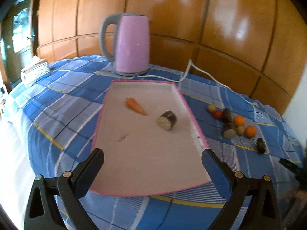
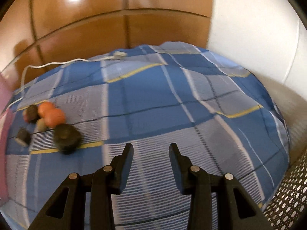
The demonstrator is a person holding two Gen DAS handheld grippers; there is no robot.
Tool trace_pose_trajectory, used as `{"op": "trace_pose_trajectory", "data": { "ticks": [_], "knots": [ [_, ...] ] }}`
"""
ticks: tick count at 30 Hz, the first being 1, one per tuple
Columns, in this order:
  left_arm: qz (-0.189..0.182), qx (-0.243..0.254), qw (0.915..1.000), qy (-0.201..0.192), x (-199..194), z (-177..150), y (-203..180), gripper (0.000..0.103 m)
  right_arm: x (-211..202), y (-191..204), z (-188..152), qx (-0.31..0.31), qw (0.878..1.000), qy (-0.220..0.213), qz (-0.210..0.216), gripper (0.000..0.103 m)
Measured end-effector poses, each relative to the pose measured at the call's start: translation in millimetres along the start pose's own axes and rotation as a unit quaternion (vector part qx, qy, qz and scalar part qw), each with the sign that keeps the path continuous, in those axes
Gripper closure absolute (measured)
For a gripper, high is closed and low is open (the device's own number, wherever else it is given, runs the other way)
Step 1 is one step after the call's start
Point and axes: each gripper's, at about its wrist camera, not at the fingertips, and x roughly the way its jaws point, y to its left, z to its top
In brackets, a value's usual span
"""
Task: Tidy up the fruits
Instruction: 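Reach the left tool to the dark avocado piece and grasp it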
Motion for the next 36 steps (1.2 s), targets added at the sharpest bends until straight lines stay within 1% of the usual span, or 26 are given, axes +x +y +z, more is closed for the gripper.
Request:
{"op": "trace_pose_trajectory", "data": {
  "ticks": [3, 6, 8, 12, 14, 15, 16, 17, 19, 21, 22, 25, 27, 29, 33, 36],
  "knots": [
    [-0.025, 0.012, 0.9996, 0.001, -1, 4, -10, 0.001, 7, -11, -1, 0.016, 1.0, 0.004, -0.014, 0.064],
    [-0.061, 0.025, 0.9978, 0.008, -1, 8, -23, 0.001, 15, -15, -4, 0.016, 1.0, 0.005, -0.023, 0.064],
    [-0.078, 0.043, 0.9959, 0.012, -1, 11, -36, 0.001, 16, -17, -5, 0.014, 1.0, -0.003, -0.027, 0.061],
    [-0.107, 0.064, 0.9919, 0.022, 3, 16, -61, 0.001, 18, -16, -6, 0.01, 1.0, -0.01, -0.028, 0.06],
    [-0.124, 0.074, 0.9891, 0.03, 5, 18, -72, 0.002, 17, -17, -7, 0.011, 0.999, -0.013, -0.028, 0.054],
    [-0.133, 0.083, 0.987, 0.035, 6, 20, -79, 0.004, 18, -18, -7, 0.014, 0.999, -0.014, -0.028, 0.053],
    [-0.139, 0.09, 0.9855, 0.039, 8, 20, -84, 0.006, 18, -20, -8, 0.018, 0.999, -0.015, -0.028, 0.049],
    [-0.149, 0.098, 0.9829, 0.044, 10, 21, -92, 0.007, 19, -22, -8, 0.022, 0.999, -0.016, -0.029, 0.046],
    [-0.166, 0.111, 0.9783, 0.056, 16, 22, -106, 0.008, 19, -24, -8, 0.027, 0.999, -0.018, -0.028, 0.044],
    [-0.187, 0.117, 0.9725, 0.074, 23, 23, -120, 0.018, 19, -24, -8, 0.028, 0.999, -0.02, -0.028, 0.043],
    [-0.199, 0.122, 0.9687, 0.084, 27, 23, -128, 0.02, 19, -25, -8, 0.028, 0.999, -0.022, -0.028, 0.043],
    [-0.22, 0.142, 0.9599, 0.101, 38, 22, -153, 0.024, 19, -24, -9, 0.028, 0.999, -0.026, -0.028, 0.041],
    [-0.236, 0.154, 0.9521, 0.118, 47, 21, -170, 0.03, 20, -25, -10, 0.029, 0.999, -0.028, -0.026, 0.04],
    [-0.251, 0.159, 0.9448, 0.138, 57, 21, -188, 0.031, 20, -25, -10, 0.029, 0.999, -0.028, -0.025, 0.039],
    [-0.263, 0.165, 0.937, 0.16, 75, 19, -220, 0.034, 20, -25, -10, 0.029, 0.999, -0.03, -0.023, 0.038],
    [-0.258, 0.176, 0.9342, 0.173, 88, 17, -240, 0.034, 20, -24, -11, 0.03, 0.999, -0.03, -0.021, 0.037]
  ]
}}
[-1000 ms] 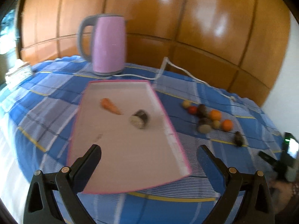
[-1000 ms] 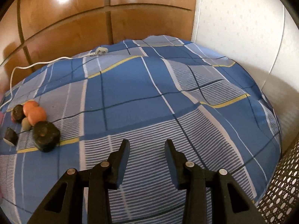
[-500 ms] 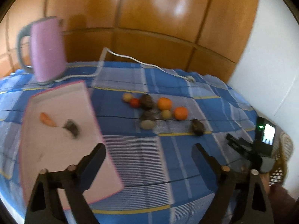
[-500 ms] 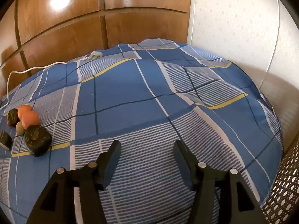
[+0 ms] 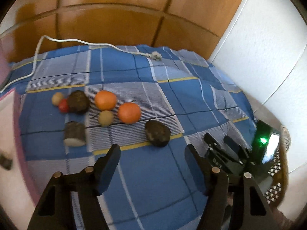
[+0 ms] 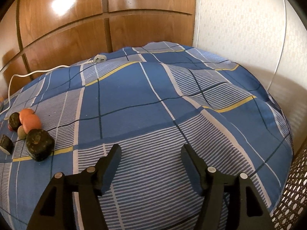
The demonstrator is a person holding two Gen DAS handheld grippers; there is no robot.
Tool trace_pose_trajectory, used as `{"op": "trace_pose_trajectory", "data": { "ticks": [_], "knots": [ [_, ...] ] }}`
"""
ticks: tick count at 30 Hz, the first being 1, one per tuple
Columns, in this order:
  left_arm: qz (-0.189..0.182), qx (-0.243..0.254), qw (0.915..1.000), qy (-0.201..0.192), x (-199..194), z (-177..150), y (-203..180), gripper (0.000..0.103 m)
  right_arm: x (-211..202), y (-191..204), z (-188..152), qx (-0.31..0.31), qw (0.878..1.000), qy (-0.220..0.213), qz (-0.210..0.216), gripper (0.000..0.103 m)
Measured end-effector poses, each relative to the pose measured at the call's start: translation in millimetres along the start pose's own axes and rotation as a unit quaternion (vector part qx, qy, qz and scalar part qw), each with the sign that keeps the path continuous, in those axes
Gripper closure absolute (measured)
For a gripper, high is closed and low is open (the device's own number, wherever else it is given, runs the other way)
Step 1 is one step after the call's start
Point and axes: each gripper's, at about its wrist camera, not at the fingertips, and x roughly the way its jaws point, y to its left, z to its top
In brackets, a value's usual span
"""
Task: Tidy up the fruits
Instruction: 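Reach the left tool to the dark avocado piece and grasp it, then carry the dark avocado piece into the tray and open the left tool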
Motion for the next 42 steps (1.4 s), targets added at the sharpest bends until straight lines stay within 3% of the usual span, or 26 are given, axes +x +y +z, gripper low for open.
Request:
{"op": "trace_pose_trajectory", "data": {
  "ticks": [10, 13, 14, 25, 35, 42],
  "knots": [
    [0.046, 0.024, 0.9969, 0.059, 71, 14, -29, 0.031, 1, 0, 0, 0.0, 1.0, -0.002, 0.005, 0.034],
    [0.054, 0.031, 0.9959, 0.065, 83, 12, -30, 0.062, 1, 0, 0, 0.0, 1.0, -0.003, 0.007, 0.033],
    [0.048, 0.032, 0.9966, 0.059, 82, 11, -28, 0.062, 1, 0, 0, 0.0, 1.0, -0.003, 0.007, 0.033],
    [0.007, 0.007, 0.9997, 0.023, 47, -14, -4, 0.066, 0, 1, -1, -0.003, 1.0, -0.006, 0.004, 0.032],
    [-0.001, -0.017, 0.9998, 0.0, 9, -36, 19, 0.068, 0, 2, -2, -0.007, 1.0, -0.009, 0.0, 0.032],
    [0.008, -0.053, 0.9974, -0.049, -44, -42, 48, 0.068, 0, 3, -1, -0.009, 1.0, -0.009, -0.003, 0.032]
  ]
}}
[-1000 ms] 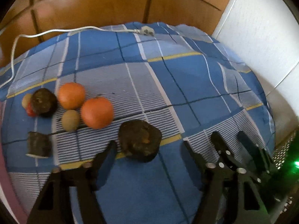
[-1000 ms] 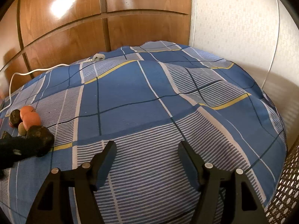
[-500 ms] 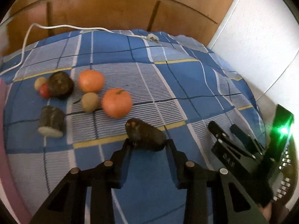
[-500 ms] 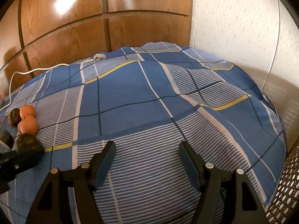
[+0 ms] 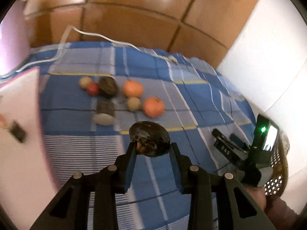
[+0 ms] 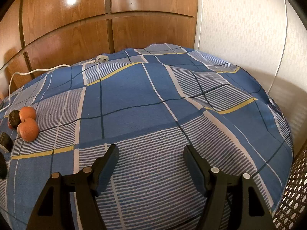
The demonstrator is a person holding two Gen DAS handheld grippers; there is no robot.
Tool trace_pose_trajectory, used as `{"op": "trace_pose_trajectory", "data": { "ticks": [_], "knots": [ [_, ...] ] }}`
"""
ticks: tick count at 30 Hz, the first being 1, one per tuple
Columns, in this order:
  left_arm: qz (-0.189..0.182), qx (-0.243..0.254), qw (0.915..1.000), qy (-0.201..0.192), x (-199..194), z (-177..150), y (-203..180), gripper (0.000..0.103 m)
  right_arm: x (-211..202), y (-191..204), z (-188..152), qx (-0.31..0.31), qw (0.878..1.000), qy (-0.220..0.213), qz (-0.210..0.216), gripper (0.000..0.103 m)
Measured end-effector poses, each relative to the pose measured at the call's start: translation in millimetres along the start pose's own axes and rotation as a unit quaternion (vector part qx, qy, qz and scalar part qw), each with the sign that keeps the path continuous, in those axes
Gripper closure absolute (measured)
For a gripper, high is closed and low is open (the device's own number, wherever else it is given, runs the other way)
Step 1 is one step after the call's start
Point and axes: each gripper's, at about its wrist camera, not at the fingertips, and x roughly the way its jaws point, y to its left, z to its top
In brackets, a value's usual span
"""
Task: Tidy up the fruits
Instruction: 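Carry the dark avocado piece into the tray and open the left tool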
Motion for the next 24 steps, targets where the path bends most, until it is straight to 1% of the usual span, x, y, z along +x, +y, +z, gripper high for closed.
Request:
{"op": "trace_pose_trajectory", "data": {
  "ticks": [4, 7, 9, 12, 14, 16, 19, 22, 23, 24],
  "knots": [
    [0.019, -0.049, 0.9982, -0.029, -30, 7, 40, 0.068, 0, 1, 0, -0.001, 1.0, 0.001, -0.002, 0.032],
    [0.053, -0.095, 0.9928, -0.05, -52, 12, 83, 0.068, 0, 1, 0, -0.002, 1.0, 0.001, -0.003, 0.032],
    [0.082, -0.119, 0.9876, -0.063, -64, 14, 113, 0.068, 1, 2, 1, -0.003, 1.0, 0.001, -0.005, 0.032],
    [0.139, -0.155, 0.9753, -0.074, -79, 15, 161, 0.068, 1, 3, 0, -0.005, 1.0, 0.002, -0.007, 0.032],
    [0.17, -0.17, 0.9677, -0.077, -83, 12, 185, 0.068, 1, 3, 0, -0.006, 1.0, 0.002, -0.008, 0.032],
    [0.193, -0.187, 0.96, -0.078, -86, 8, 209, 0.068, 1, 3, 0, -0.007, 1.0, 0.003, -0.01, 0.032],
    [0.22, -0.197, 0.9526, -0.075, -86, 5, 233, 0.068, 1, 4, 0, -0.009, 1.0, 0.003, -0.013, 0.032],
    [0.233, -0.207, 0.9475, -0.073, -87, 1, 248, 0.067, 1, 4, 0, -0.01, 1.0, 0.004, -0.015, 0.032],
    [0.235, -0.208, 0.9464, -0.076, -88, 1, 249, 0.065, 1, 4, 1, -0.011, 1.0, 0.005, -0.015, 0.032],
    [0.232, -0.207, 0.947, -0.081, -89, 0, 249, 0.056, 1, 4, 1, -0.011, 1.0, 0.005, -0.016, 0.032]
  ]
}}
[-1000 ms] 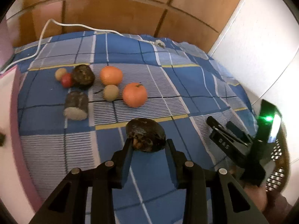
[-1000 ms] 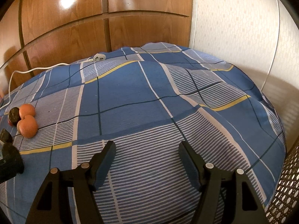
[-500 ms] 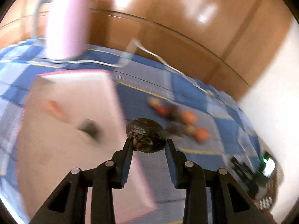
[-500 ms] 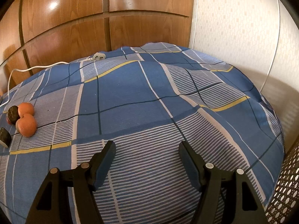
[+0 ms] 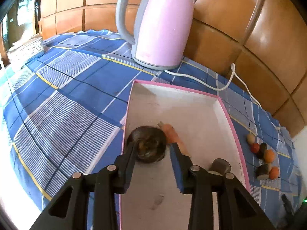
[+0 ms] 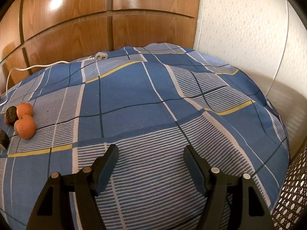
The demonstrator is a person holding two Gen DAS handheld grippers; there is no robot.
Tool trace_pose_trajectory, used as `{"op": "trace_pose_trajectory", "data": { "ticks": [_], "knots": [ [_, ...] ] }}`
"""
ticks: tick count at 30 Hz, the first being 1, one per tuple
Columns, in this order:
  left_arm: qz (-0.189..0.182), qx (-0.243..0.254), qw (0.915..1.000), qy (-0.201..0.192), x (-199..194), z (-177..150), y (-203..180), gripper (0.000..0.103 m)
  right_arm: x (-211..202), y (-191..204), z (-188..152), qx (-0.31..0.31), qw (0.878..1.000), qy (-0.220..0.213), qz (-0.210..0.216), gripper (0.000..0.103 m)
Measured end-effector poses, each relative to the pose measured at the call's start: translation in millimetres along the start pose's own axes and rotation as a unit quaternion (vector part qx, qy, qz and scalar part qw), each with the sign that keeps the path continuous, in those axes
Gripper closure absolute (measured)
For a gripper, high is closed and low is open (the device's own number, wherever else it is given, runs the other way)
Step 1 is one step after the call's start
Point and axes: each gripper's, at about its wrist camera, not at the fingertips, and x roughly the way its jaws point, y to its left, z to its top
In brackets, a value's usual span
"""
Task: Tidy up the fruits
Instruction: 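Carry the dark avocado piece into the tray and open the left tool, then reach the right tool toward the large orange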
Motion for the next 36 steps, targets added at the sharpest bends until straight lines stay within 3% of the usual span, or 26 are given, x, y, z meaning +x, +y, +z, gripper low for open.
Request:
{"op": "trace_pose_trajectory", "data": {
  "ticks": [2, 8, 14, 21, 28, 36],
  "knots": [
    [0.001, -0.002, 0.9999, -0.014, -7, -1, -1, 0.045, 0, 0, 0, -0.001, 1.0, 0.001, -0.002, 0.031],
    [0.027, -0.014, 0.9987, -0.04, -31, -15, -5, 0.042, 1, -1, 1, 0.003, 1.0, 0.003, -0.005, 0.029],
    [0.075, -0.027, 0.993, -0.087, -62, -51, -8, 0.016, 1, -2, 0, 0.005, 1.0, 0.002, -0.003, 0.029],
    [0.073, -0.02, 0.9941, -0.077, -74, -100, -14, 0.012, 1, -1, 0, 0.006, 1.0, 0.002, -0.003, 0.029],
    [0.073, 0.0, 0.9953, -0.064, -68, -113, -24, 0.007, 1, 1, 9, -0.003, 1.0, 0.031, -0.001, 0.029],
    [0.068, 0.0, 0.996, -0.059, -66, -115, -25, 0.006, -13, 45, 26, -0.039, 0.991, 0.047, 0.119, 0.031]
  ]
}}
